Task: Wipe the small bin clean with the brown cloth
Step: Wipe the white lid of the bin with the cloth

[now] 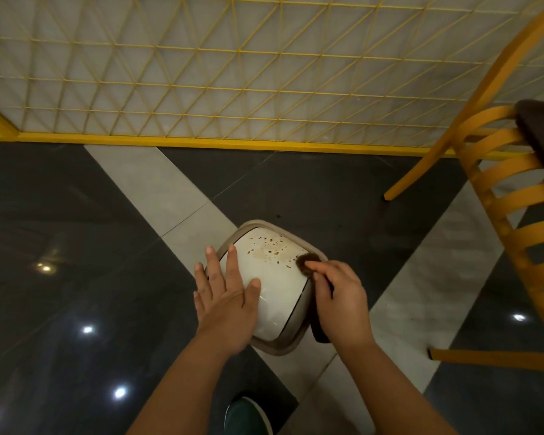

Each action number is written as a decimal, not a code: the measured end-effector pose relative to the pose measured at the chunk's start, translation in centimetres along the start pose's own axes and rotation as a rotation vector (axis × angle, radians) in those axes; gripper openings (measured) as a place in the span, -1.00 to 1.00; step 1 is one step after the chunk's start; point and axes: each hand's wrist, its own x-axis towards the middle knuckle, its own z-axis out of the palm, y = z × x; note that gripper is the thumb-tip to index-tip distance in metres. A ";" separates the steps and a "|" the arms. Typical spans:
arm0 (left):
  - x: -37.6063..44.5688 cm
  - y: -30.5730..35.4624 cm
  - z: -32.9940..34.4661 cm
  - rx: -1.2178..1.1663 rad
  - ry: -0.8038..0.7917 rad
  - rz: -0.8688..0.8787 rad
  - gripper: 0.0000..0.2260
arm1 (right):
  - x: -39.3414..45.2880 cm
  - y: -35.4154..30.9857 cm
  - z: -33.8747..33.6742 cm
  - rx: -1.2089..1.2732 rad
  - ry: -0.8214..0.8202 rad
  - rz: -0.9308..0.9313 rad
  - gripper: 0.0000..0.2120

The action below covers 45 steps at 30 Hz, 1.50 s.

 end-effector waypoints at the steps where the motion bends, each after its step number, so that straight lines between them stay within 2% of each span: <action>1: 0.0 0.0 -0.1 0.004 0.001 0.003 -0.41 | 0.2 0.0 0.0 0.012 -0.005 0.029 -0.75; 6: 0.4 -1.3 -1.3 0.010 0.026 0.052 -0.40 | -2.1 -0.4 0.2 -0.025 -0.068 0.045 -0.76; 10: 0.2 -1.9 -1.5 0.068 0.112 -0.028 -0.38 | -5.0 -1.0 1.2 -0.016 -0.101 0.066 -0.73; 13: 0.2 -1.3 -0.8 -0.193 0.124 -0.074 -0.42 | -6.1 -1.2 1.9 -0.014 -0.051 0.037 -0.72; 16: 0.2 -0.8 0.5 -0.348 0.238 -0.047 -0.45 | -6.7 -2.3 2.6 -0.107 -0.018 -0.110 -0.73; 18: 0.2 -0.8 1.1 -0.365 0.306 -0.032 -0.47 | -7.1 -2.6 2.9 -0.126 -0.026 -0.273 -0.71; 20: 0.1 -0.8 1.4 -0.367 0.330 -0.033 -0.47 | -6.5 -1.6 2.8 -0.090 -0.021 -0.321 -0.77; 21: 0.1 -0.9 1.4 -0.366 0.335 -0.030 -0.46 | -5.9 -1.0 2.5 -0.054 0.005 -0.256 -0.79; 24: 0.2 -1.0 1.4 -0.361 0.339 -0.019 -0.44 | -4.8 0.6 1.7 0.052 0.056 0.110 -0.73; 26: 0.3 -1.0 1.5 -0.352 0.348 -0.007 -0.46 | -5.1 0.2 2.0 0.056 0.057 0.152 -0.73; 29: 0.6 -1.2 1.6 -0.355 0.365 -0.001 -0.48 | -6.9 -2.0 3.2 0.012 0.064 -0.119 -0.81; 31: 0.6 -1.4 1.5 -0.350 0.365 0.008 -0.48 | -7.5 -2.5 3.7 0.009 0.031 -0.309 -0.79; 32: 0.5 -1.4 1.5 -0.353 0.362 0.015 -0.48 | -7.0 -2.4 3.5 0.004 0.022 -0.336 -0.79; 34: 0.5 -1.4 1.5 -0.359 0.356 0.021 -0.47 | -5.2 -1.5 2.9 0.015 0.055 -0.210 -0.74; 37: 0.6 -1.3 1.5 -0.343 0.345 0.009 -0.46 | -3.3 0.2 2.1 0.120 0.066 0.206 -0.60; 39: 0.7 -1.4 1.5 -0.344 0.353 0.018 -0.46 | -3.7 0.0 2.0 0.097 0.044 0.259 -0.67; 44: 1.0 -1.8 1.4 -0.339 0.347 0.037 -0.48 | -8.2 -1.4 3.2 0.016 0.048 -0.138 -0.73; 45: 1.0 -1.8 1.4 -0.336 0.343 0.039 -0.48 | -7.6 -1.1 3.1 0.021 0.041 -0.155 -0.74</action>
